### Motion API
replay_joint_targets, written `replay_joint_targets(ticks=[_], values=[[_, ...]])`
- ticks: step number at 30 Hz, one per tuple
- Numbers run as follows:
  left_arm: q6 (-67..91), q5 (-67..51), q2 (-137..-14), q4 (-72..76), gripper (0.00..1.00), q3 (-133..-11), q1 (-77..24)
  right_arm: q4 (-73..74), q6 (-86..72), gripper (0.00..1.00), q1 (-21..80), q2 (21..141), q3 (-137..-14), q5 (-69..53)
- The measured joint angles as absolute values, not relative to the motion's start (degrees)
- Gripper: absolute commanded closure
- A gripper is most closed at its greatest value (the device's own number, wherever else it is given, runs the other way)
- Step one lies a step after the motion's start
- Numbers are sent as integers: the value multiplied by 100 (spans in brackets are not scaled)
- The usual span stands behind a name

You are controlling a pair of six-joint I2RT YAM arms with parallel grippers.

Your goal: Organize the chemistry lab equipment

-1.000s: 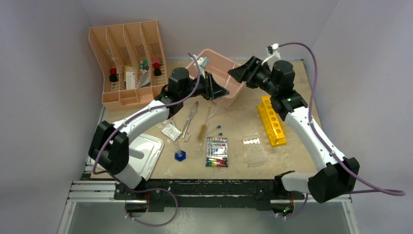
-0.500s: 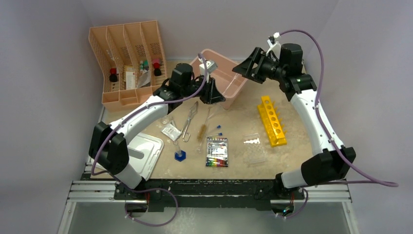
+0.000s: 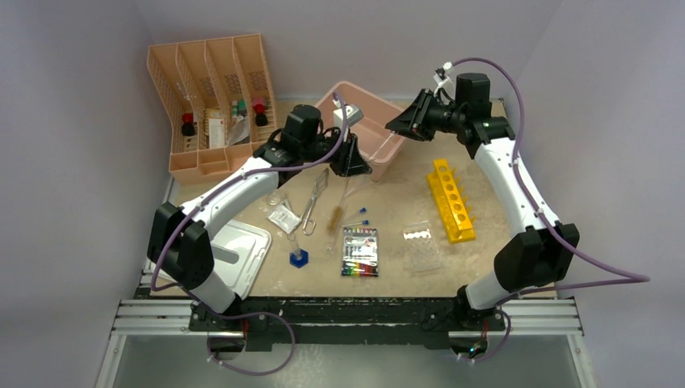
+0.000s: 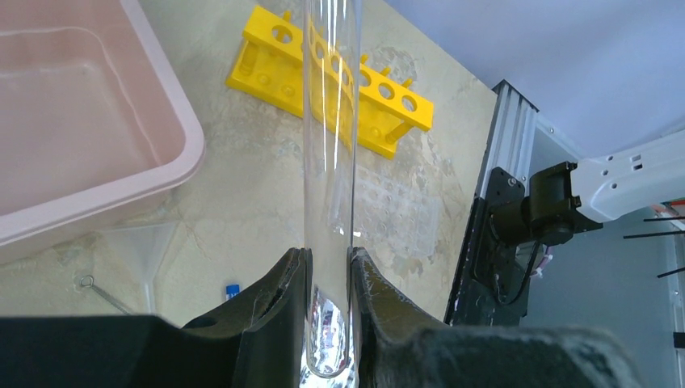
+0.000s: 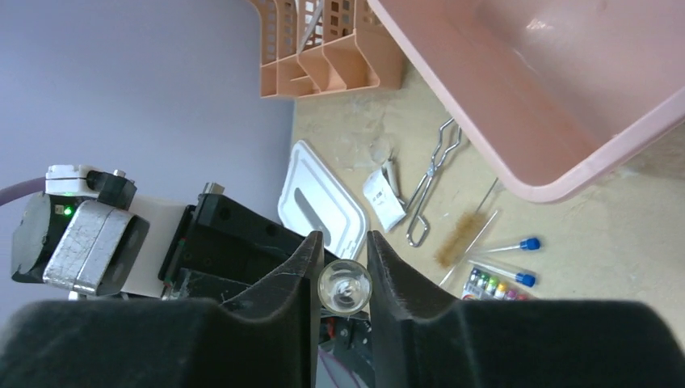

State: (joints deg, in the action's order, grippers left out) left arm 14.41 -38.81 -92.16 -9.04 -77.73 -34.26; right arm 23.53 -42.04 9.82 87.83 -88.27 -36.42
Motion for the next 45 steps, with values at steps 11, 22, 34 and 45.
replay_joint_targets(ticks=[11,22,34,45], values=[[1411,-3489,-9233,-1238,23,-8103,-3426,2379,-4029,86,932,8600,-8829,-3424],[1959,-1708,-8514,-1090,18,-7430,-2932,2921,-2012,86,930,7312,-8532,364],[2344,-1170,-8403,-985,18,-7144,-2740,1745,-1070,86,923,6801,-6598,1955],[2346,-1168,-8455,-849,18,-7144,-2740,268,-875,87,923,6807,-5883,2014]])
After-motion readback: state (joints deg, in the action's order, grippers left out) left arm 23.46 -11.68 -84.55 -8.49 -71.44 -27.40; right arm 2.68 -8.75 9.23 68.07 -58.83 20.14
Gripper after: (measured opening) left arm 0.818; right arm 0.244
